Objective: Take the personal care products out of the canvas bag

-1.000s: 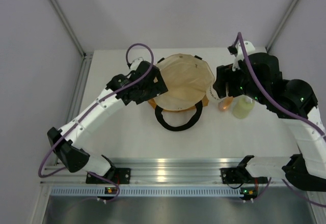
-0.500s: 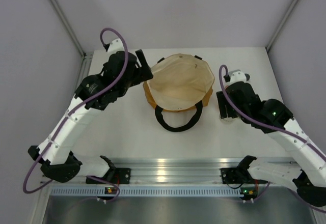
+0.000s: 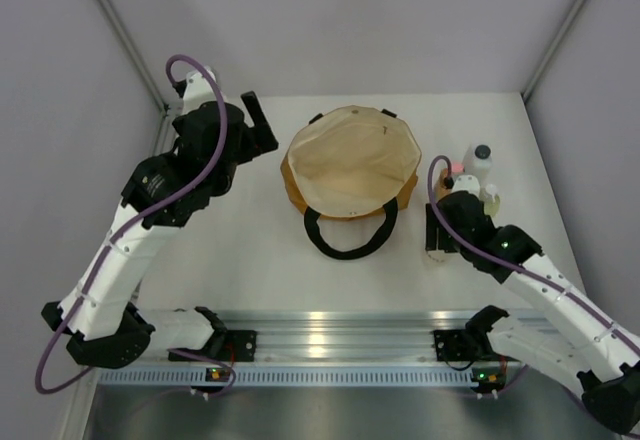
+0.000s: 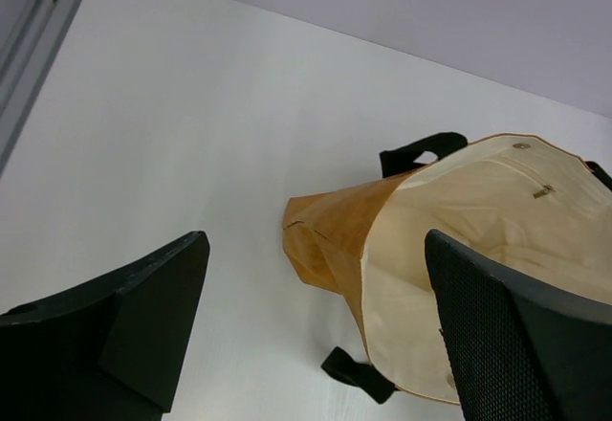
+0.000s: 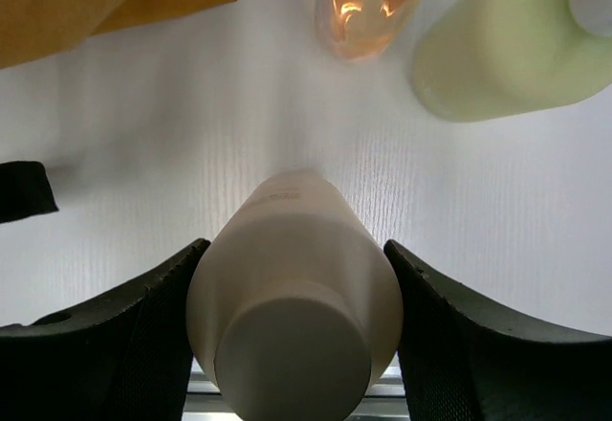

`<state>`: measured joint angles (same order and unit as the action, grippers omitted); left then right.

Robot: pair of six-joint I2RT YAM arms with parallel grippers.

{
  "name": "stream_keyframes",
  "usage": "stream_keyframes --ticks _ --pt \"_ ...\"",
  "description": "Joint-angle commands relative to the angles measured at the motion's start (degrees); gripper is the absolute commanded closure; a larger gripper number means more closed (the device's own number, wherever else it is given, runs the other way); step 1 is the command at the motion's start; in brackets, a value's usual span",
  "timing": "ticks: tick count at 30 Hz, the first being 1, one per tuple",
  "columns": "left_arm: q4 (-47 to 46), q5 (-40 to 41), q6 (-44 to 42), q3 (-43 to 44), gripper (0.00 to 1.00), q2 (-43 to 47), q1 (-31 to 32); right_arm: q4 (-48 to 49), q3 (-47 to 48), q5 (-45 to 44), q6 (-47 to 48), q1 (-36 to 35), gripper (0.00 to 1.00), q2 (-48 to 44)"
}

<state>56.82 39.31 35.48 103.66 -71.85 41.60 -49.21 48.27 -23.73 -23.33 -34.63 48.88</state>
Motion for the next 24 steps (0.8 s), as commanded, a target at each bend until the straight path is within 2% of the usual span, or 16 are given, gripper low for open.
stream_keyframes --ticks 1,6,12,13,14,16,17,18,24 --pt "-0.5 3.7 -1.6 -1.9 0.02 1.5 -1.8 15.1 -3.2 -2.0 -2.0 0.6 1.0 -2.9" --pt "-0.3 0.2 -0.7 -3.7 0.02 2.7 -6.5 18.4 -9.1 -3.4 -2.8 0.6 1.0 -3.1" --pt "0.1 -1.5 -1.7 -5.4 0.02 3.2 -9.4 19.6 -11.8 -2.6 -3.1 0.6 1.0 -2.1" --pt "0.1 -2.0 -2.1 -5.5 0.02 3.2 -10.0 19.6 -12.0 -2.3 -3.1 0.6 0.96 -2.0" --pt "0.1 -2.5 -2.3 -5.6 0.02 3.2 -10.5 19.6 -12.0 -2.1 -3.1 0.7 0.91 -1.9" --pt "0.0 -4.0 -2.6 -6.2 0.02 3.2 -12.8 19.5 -12.1 -1.5 -3.2 0.6 0.67 -1.7" --pt "0.0 -4.2 -2.6 -6.5 0.02 3.1 -13.6 19.5 -12.1 -1.5 -3.1 0.6 0.59 -1.8" --pt "0.0 -4.9 -2.9 -7.2 0.02 2.8 -15.4 19.4 -11.9 -1.4 -3.1 0.7 0.46 -1.7" --pt "0.7 -7.0 -1.7 -9.4 0.02 2.7 -19.3 18.0 -8.2 -1.9 -1.9 0.7 0.17 -1.9"
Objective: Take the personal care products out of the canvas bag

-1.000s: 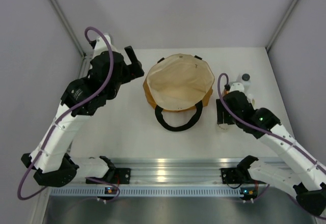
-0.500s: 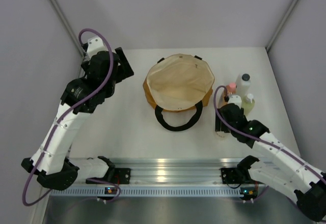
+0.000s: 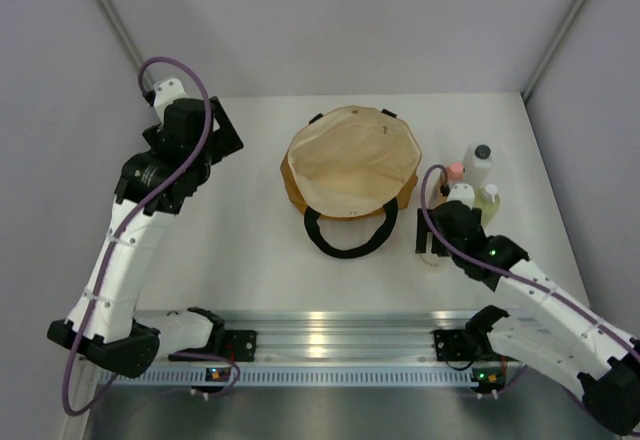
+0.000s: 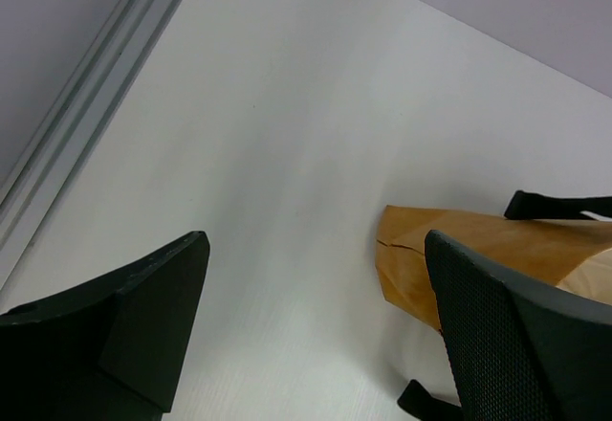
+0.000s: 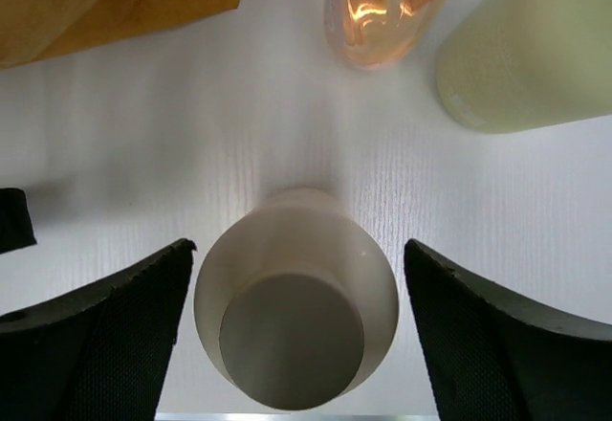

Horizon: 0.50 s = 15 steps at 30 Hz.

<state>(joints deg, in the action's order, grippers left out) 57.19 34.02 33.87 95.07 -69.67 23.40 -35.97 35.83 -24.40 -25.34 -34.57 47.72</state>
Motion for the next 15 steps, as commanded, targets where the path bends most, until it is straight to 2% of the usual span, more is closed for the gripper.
stream_keyframes --ticks 1,4,15 --pt "1.6 -1.7 0.8 -1.5 0.02 0.4 -1.4 3.5 5.2 -1.3 0.5 0.6 0.1 -0.4" --pt "4.0 -1.4 1.9 -2.7 0.02 0.3 -3.5 -0.6 10.7 -1.4 1.6 0.8 0.01 1.0" --pt "7.4 1.7 3.4 -10.2 0.02 4.0 -5.5 -12.0 32.0 -2.7 6.4 3.4 0.01 4.0"
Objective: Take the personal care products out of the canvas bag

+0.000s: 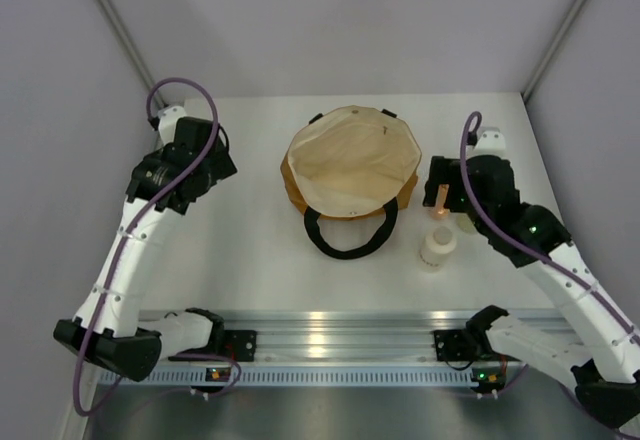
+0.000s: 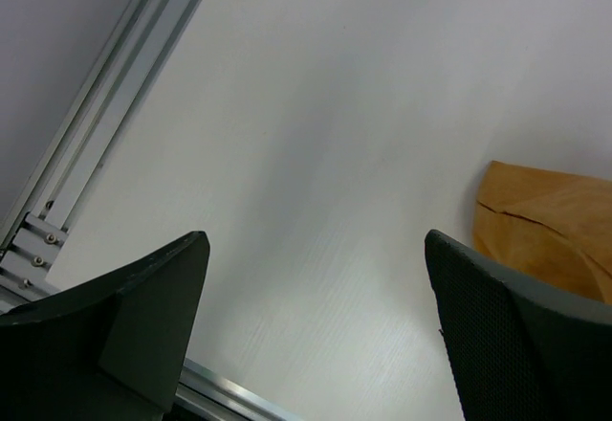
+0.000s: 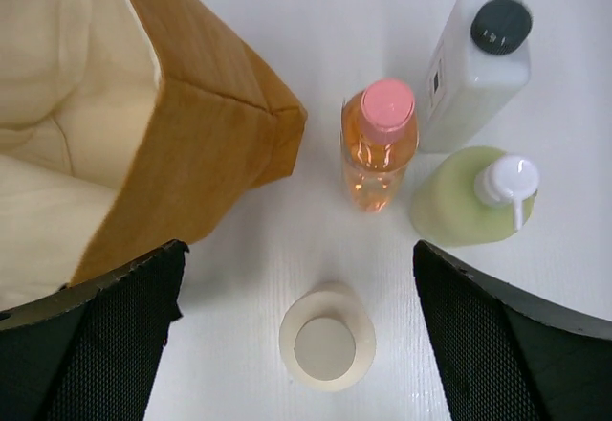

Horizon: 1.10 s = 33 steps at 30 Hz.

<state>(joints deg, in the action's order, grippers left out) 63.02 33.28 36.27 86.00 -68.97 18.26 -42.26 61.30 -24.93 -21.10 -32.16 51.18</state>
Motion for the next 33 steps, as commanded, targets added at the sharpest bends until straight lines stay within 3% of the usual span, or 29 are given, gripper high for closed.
stream_keyframes --ticks 1,7,17,24,33 --pt "1.6 2.3 0.9 -2.7 0.02 3.8 -0.3 -6.7 7.9 -3.2 2.3 1.0 0.01 0.4" --pt "1.4 -0.9 0.1 -9.4 0.02 6.6 -0.3 -13.2 14.9 -5.7 5.8 3.9 0.0 -1.4" --pt "0.6 3.2 -2.3 -11.7 0.02 14.3 -0.3 -22.3 18.4 5.1 17.0 21.3 0.0 -7.2" --pt "0.7 4.6 -5.3 -7.1 0.02 16.9 -0.2 -29.2 18.5 5.0 18.0 21.4 0.01 -14.3" --pt "0.6 3.0 -7.3 -6.5 0.02 19.6 0.4 -29.2 17.3 5.8 15.1 21.3 0.01 -18.0"
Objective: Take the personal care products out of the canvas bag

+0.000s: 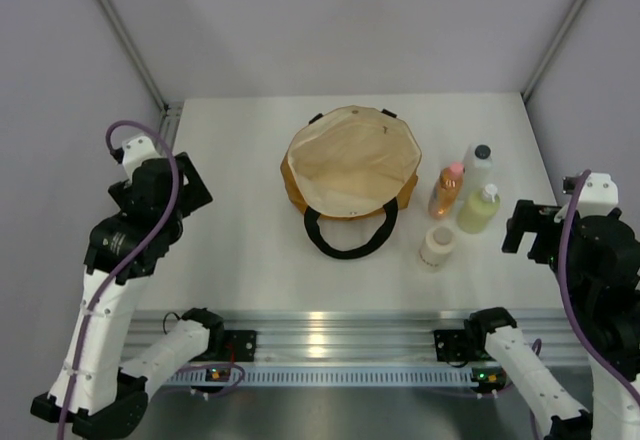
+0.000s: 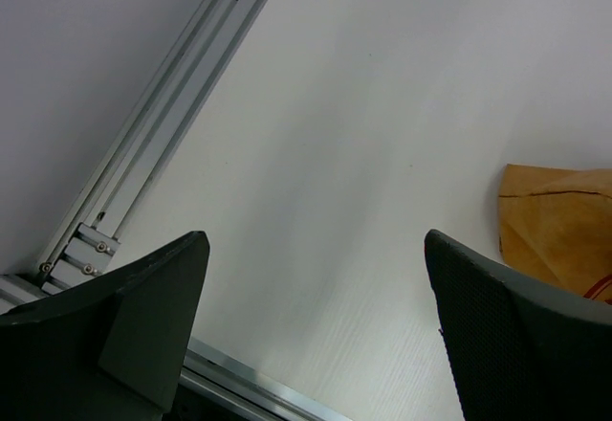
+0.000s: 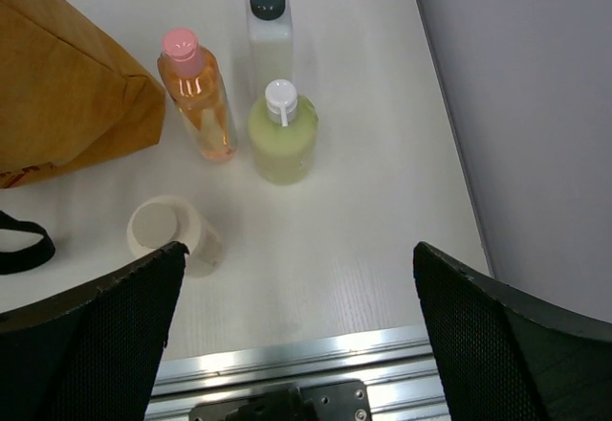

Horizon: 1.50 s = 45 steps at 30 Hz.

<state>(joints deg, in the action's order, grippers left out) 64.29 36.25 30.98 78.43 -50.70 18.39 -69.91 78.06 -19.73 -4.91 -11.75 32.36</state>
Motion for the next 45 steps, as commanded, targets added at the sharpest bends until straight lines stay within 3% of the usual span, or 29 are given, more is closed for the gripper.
stream_keyframes --ticks 1,13,45 --pt "-0.7 0.5 -2.1 1.0 0.02 1.7 0.2 -1.5 0.3 0.8 -1.2 0.8 0.0 1.1" --pt "-0.8 1.7 -4.5 -0.7 0.02 7.2 0.2 0.6 -1.9 1.6 -1.6 0.8 0.01 1.5" --pt "-2.9 1.9 -3.3 1.0 0.02 4.7 0.2 2.7 -1.2 0.7 -1.8 0.9 0.0 0.2"
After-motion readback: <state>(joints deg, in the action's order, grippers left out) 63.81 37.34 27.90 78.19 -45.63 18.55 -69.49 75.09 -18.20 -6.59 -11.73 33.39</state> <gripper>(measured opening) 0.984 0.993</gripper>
